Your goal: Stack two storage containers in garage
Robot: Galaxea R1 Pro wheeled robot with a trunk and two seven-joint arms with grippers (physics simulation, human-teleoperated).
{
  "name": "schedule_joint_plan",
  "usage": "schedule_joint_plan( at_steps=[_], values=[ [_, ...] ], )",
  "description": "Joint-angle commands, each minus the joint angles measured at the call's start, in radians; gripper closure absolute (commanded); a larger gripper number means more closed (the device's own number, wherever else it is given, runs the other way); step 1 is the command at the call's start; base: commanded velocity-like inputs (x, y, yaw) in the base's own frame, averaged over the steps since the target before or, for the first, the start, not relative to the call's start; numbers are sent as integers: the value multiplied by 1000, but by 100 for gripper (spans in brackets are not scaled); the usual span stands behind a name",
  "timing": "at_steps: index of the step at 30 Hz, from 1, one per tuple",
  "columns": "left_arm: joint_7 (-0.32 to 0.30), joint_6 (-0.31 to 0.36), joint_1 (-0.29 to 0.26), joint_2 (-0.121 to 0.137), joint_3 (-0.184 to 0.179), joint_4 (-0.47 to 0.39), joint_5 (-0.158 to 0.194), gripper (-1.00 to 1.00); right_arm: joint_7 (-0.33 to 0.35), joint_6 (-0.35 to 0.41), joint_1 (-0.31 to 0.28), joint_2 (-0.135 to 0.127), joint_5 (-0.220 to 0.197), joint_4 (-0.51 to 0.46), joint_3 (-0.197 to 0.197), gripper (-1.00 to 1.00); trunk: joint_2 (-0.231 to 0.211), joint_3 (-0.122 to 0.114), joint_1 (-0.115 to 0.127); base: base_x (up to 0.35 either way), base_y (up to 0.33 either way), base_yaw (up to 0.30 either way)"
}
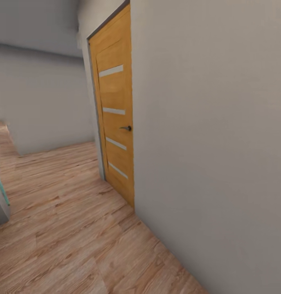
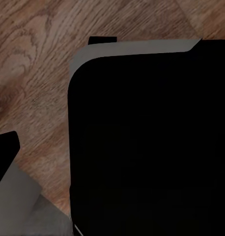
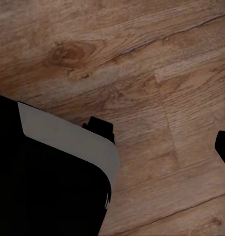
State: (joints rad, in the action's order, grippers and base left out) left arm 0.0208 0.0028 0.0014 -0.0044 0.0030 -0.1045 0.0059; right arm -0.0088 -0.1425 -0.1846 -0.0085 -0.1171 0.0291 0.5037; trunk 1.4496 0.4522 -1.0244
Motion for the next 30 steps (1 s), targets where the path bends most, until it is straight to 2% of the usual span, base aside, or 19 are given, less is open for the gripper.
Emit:
schedule_joint_plan(
  at_steps=[1,30],
  values=[
    [2,0,0,0,0,-1,1,-100,0,-6,-1,0,-10,3,9,-100,0,1,-1,322,0,274],
    [2,0,0,1,0,-1,1,-100,0,-6,0,-2,-12,3,9,-100,0,1,-1,322,0,274]
  ],
)
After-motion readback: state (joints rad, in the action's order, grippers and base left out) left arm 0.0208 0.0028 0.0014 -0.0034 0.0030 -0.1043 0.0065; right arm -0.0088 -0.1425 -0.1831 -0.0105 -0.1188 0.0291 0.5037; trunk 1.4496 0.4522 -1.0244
